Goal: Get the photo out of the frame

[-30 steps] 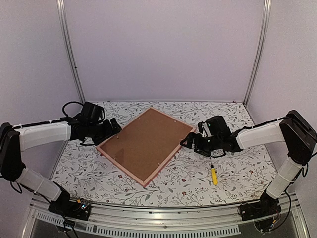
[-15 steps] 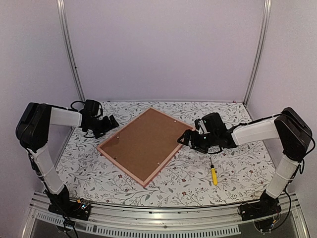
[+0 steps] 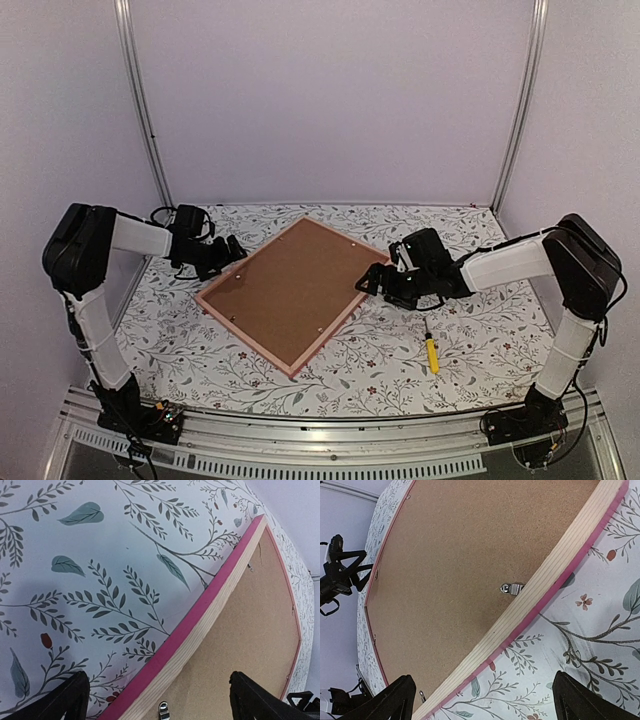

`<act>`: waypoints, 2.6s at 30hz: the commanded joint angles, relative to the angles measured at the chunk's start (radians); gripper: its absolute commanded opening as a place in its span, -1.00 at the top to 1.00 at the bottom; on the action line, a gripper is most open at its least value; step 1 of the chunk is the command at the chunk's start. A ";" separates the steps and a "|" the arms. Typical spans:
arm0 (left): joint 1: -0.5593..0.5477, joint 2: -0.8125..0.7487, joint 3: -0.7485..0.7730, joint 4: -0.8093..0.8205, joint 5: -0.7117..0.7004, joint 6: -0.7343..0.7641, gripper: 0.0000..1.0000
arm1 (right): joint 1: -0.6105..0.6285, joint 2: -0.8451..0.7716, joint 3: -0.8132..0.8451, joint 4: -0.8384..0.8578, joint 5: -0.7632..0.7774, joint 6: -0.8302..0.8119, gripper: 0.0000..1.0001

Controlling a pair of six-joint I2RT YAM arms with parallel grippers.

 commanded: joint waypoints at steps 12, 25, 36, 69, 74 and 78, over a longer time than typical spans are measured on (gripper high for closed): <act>-0.056 0.029 -0.031 0.043 0.016 -0.015 -0.99 | 0.008 0.057 0.054 -0.012 0.008 -0.019 -0.98; -0.270 -0.101 -0.183 0.052 -0.049 -0.099 -0.99 | -0.008 0.107 0.120 -0.063 0.036 -0.063 -0.98; -0.461 -0.182 -0.278 0.089 -0.085 -0.200 -0.99 | -0.048 0.098 0.119 -0.106 0.061 -0.099 -0.98; -0.454 -0.445 -0.350 -0.046 -0.219 -0.170 -0.99 | -0.047 0.053 0.314 -0.451 0.282 -0.207 -0.98; -0.422 -0.462 -0.313 -0.036 -0.193 -0.116 -0.99 | -0.047 -0.054 0.246 -0.522 0.322 -0.206 -0.98; -0.418 -0.460 -0.276 -0.004 -0.158 -0.090 -0.99 | -0.044 -0.147 0.146 -0.581 0.337 -0.173 -0.98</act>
